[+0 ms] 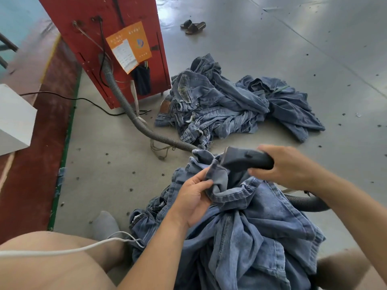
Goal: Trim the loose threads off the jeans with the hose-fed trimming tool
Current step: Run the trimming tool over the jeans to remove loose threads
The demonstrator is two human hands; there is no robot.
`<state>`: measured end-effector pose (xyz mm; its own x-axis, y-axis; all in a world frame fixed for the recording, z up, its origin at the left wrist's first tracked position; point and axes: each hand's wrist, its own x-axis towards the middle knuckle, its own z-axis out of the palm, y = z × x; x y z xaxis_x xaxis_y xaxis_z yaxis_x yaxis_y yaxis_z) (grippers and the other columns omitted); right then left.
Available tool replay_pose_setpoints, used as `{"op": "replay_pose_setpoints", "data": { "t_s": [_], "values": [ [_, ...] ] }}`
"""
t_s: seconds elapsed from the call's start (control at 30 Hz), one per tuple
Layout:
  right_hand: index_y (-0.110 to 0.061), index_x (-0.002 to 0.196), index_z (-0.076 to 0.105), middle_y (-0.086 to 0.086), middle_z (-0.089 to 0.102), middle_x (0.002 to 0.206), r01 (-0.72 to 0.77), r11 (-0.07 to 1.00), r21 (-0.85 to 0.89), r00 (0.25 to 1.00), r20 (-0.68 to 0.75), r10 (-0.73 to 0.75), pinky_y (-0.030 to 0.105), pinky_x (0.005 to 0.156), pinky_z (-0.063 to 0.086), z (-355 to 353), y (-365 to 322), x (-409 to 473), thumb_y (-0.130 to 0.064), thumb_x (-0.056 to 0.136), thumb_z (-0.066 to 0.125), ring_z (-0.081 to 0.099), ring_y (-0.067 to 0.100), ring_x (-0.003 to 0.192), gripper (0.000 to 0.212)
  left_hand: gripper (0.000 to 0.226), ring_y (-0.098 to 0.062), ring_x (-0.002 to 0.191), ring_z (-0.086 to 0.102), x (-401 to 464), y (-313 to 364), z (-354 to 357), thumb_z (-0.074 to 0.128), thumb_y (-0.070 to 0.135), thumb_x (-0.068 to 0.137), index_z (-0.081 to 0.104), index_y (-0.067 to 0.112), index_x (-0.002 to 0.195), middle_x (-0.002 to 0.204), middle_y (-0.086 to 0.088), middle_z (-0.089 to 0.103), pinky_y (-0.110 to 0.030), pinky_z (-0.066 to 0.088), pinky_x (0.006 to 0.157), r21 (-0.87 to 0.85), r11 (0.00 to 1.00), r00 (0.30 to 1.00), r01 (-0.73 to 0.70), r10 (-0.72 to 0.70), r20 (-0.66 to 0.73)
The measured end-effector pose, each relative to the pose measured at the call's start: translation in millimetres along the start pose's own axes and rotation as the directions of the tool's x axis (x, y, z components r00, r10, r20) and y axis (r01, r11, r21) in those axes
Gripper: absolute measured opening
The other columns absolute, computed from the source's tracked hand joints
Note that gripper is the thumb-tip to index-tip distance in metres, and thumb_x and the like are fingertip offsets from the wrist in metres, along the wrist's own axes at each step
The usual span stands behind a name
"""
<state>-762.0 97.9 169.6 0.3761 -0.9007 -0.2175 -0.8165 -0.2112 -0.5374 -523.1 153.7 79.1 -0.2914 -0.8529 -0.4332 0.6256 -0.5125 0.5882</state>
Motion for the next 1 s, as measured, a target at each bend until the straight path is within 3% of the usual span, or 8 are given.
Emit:
{"op": "replay_pose_setpoints", "data": {
  "t_s": [0.07,0.23,0.33,0.47,0.57,0.73,0.87,1.0],
  "values": [
    [-0.038,0.086,0.057,-0.013,0.066,0.071,0.024,0.997,-0.077,0.999,0.046,-0.02,0.017,0.055,0.039,13.7,-6.0,5.7,-0.048,0.086,0.076,0.061,-0.003,0.067,0.021,0.045,-0.023,0.103,0.071,-3.0,-4.7,0.8,0.038,-0.011,0.101,0.065,0.004,0.134,0.13,-0.018,0.069,-0.036,0.06,0.086,0.033,0.999,0.999,0.025,-0.025,0.026],
    [-0.034,0.09,0.059,-0.01,0.064,0.072,-0.004,1.0,-0.007,0.983,-0.184,0.003,0.028,0.056,0.043,5.4,-4.3,14.6,-0.05,0.088,0.074,0.06,0.005,0.063,0.022,0.044,-0.027,0.108,0.07,-3.8,-5.7,-3.2,0.039,-0.011,0.1,0.074,0.006,0.121,0.131,-0.02,0.068,-0.042,0.057,0.094,0.017,0.999,0.999,0.049,-0.049,-0.018],
    [-0.034,0.087,0.06,-0.018,0.067,0.075,0.011,0.999,0.045,0.995,-0.101,-0.006,0.024,0.056,0.042,-11.5,8.3,7.0,-0.046,0.085,0.078,0.062,0.003,0.061,0.022,0.045,-0.029,0.111,0.07,-0.9,-1.0,-6.9,0.038,-0.008,0.099,0.071,0.006,0.128,0.131,-0.02,0.068,-0.043,0.056,0.095,-0.043,0.998,0.998,0.043,-0.045,-0.048],
    [-0.039,0.082,0.058,-0.023,0.065,0.072,0.043,0.999,-0.024,0.997,0.064,-0.041,0.015,0.057,0.039,2.2,3.5,6.2,-0.041,0.084,0.081,0.06,-0.003,0.067,0.022,0.053,-0.034,0.132,0.058,-0.8,-1.9,-9.3,0.032,-0.008,0.099,0.062,0.008,0.14,0.141,-0.02,0.062,-0.051,0.042,0.114,-0.025,0.999,0.999,0.045,-0.045,0.006],
    [-0.042,0.081,0.055,-0.029,0.063,0.074,0.086,0.996,-0.017,0.995,0.048,-0.085,0.013,0.057,0.04,9.9,-5.2,11.1,-0.042,0.085,0.08,0.059,-0.005,0.069,0.025,0.055,-0.034,0.134,0.057,-2.0,-4.1,-10.1,0.031,-0.009,0.097,0.065,0.009,0.137,0.142,-0.019,0.061,-0.05,0.043,0.114,0.007,0.998,0.997,0.067,-0.067,0.029],
    [-0.036,0.093,0.061,-0.013,0.066,0.073,0.037,0.998,0.053,0.987,-0.16,-0.028,0.023,0.056,0.046,-4.0,0.2,9.9,-0.045,0.085,0.078,0.062,0.002,0.066,0.021,0.053,-0.028,0.133,0.059,-2.1,-1.4,-4.1,0.042,-0.004,0.088,0.071,0.012,0.13,0.141,-0.014,0.063,-0.046,0.044,0.115,-0.073,0.995,0.997,0.069,-0.066,0.039],
    [-0.037,0.087,0.058,-0.025,0.066,0.08,0.052,0.999,-0.005,0.997,-0.048,-0.053,0.015,0.056,0.038,-7.6,10.4,3.0,-0.042,0.083,0.079,0.062,0.0,0.067,0.022,0.054,-0.03,0.127,0.062,3.9,-2.1,-12.9,0.038,0.0,0.093,0.063,0.01,0.14,0.143,-0.018,0.06,-0.051,0.043,0.114,-0.203,0.978,0.999,0.038,-0.036,0.013],
    [-0.038,0.089,0.053,-0.016,0.064,0.073,0.08,0.99,-0.113,0.997,0.013,-0.079,0.023,0.06,0.041,17.7,1.8,9.0,-0.045,0.086,0.075,0.059,0.002,0.066,0.023,0.052,-0.034,0.131,0.059,3.4,-6.1,-16.5,0.035,0.002,0.096,0.059,0.007,0.143,0.145,-0.022,0.058,-0.052,0.046,0.111,-0.211,0.976,0.996,0.063,-0.046,0.082]
  ]
}}
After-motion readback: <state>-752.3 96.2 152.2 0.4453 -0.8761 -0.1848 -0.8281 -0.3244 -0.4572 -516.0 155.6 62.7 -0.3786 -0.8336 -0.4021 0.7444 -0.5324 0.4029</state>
